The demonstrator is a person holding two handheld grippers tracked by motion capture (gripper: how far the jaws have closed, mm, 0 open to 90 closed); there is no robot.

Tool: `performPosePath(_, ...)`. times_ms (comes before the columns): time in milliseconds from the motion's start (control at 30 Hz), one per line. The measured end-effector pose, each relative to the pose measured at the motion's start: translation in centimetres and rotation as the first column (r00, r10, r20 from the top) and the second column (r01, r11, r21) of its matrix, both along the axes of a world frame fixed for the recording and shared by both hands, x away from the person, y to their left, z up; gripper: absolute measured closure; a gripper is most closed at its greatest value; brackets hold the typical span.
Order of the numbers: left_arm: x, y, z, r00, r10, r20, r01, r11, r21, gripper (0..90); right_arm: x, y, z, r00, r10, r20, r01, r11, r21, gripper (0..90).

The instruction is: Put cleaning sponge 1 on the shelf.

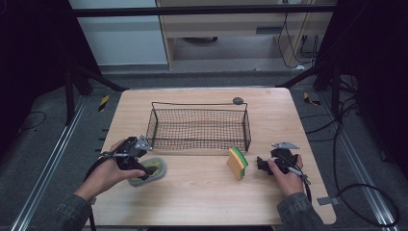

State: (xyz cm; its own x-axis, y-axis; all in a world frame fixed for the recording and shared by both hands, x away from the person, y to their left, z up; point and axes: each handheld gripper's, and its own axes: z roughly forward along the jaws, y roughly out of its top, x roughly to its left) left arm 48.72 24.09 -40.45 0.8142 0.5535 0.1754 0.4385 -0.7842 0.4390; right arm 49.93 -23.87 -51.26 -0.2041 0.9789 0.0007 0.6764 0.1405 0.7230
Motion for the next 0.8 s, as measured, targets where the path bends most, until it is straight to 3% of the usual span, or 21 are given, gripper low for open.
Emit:
performPosePath(267,0.11,0.33,-0.08,0.9999,-0.010,-0.012,0.010,0.9998,0.014,16.3,-0.03,-0.03,-0.01,1.0000,0.004,0.001,-0.004,1.000,-0.002,0.6)
performPosePath(333,0.12,0.52,-0.03,0.9997,-0.014,-0.020,0.015,0.9998,0.015,23.0,-0.03,-0.05,-0.01,1.0000,0.006,0.000,-0.006,1.000,-0.004,0.6)
performPosePath(367,0.11,0.61,0.01,0.9996,-0.020,-0.022,0.020,0.9996,0.022,23.0,-0.03,-0.04,-0.01,1.0000,0.006,0.000,-0.006,1.000,-0.003,0.6)
performPosePath(567,0.38,0.95,-0.07,0.9980,-0.041,-0.049,0.043,0.9974,0.057,42.1,-0.03,-0.04,-0.01,1.0000,0.005,0.000,-0.005,1.000,-0.002,0.6)
performPosePath(667,0.52,0.87,-0.32,0.9966,-0.050,-0.065,0.055,0.9964,0.065,45.9,-0.03,-0.04,-0.01,1.0000,0.005,0.000,-0.005,1.000,-0.002,0.5)
performPosePath(800,0.89,0.48,-0.86,0.9932,-0.081,-0.084,0.089,0.9903,0.106,49.5,-0.03,-0.03,-0.01,1.0000,0.005,-0.001,-0.005,1.000,-0.001,0.5)
